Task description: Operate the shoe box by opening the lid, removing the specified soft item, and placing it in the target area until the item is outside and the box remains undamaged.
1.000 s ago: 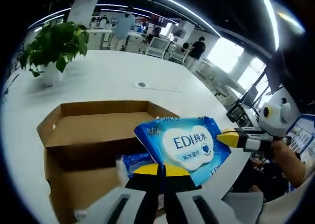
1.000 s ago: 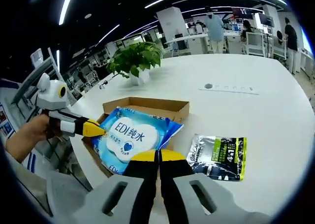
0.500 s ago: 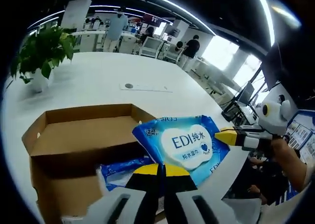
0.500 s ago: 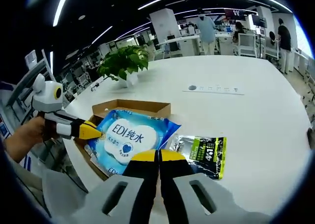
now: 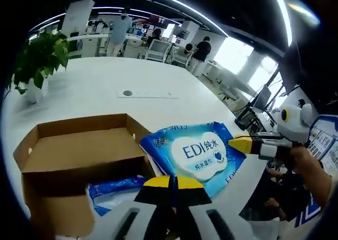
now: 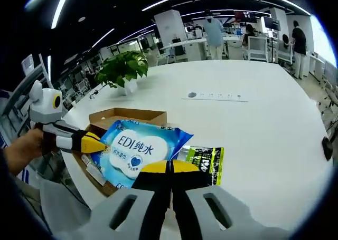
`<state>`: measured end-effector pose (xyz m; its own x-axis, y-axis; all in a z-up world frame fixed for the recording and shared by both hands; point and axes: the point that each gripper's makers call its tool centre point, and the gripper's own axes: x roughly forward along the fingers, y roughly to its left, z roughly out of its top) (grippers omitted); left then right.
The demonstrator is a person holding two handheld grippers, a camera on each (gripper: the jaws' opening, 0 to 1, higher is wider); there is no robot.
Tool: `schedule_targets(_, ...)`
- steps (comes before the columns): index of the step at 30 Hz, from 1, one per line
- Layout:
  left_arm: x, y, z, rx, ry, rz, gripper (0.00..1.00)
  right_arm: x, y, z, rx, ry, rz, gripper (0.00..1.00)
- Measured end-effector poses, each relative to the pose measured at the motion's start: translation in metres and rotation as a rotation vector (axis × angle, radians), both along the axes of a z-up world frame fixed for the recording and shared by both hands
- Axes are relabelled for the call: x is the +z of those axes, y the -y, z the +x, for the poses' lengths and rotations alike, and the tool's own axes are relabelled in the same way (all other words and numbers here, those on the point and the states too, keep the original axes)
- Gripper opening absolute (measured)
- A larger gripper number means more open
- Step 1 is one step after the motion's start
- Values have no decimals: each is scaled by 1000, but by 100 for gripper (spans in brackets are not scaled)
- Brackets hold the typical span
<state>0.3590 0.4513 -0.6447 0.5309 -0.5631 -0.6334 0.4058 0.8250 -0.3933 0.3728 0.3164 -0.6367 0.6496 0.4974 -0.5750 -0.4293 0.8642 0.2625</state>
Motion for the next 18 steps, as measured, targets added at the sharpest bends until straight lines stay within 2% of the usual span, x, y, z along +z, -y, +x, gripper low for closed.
schedule_targets(10, -5, 25, 6, -16, 8, 4, 0, -4, 24, 11, -28, 2, -19, 0)
schedule_targets(18, -13, 44, 15, -39, 5, 20, 0, -16, 42, 22, -47, -8, -37, 0)
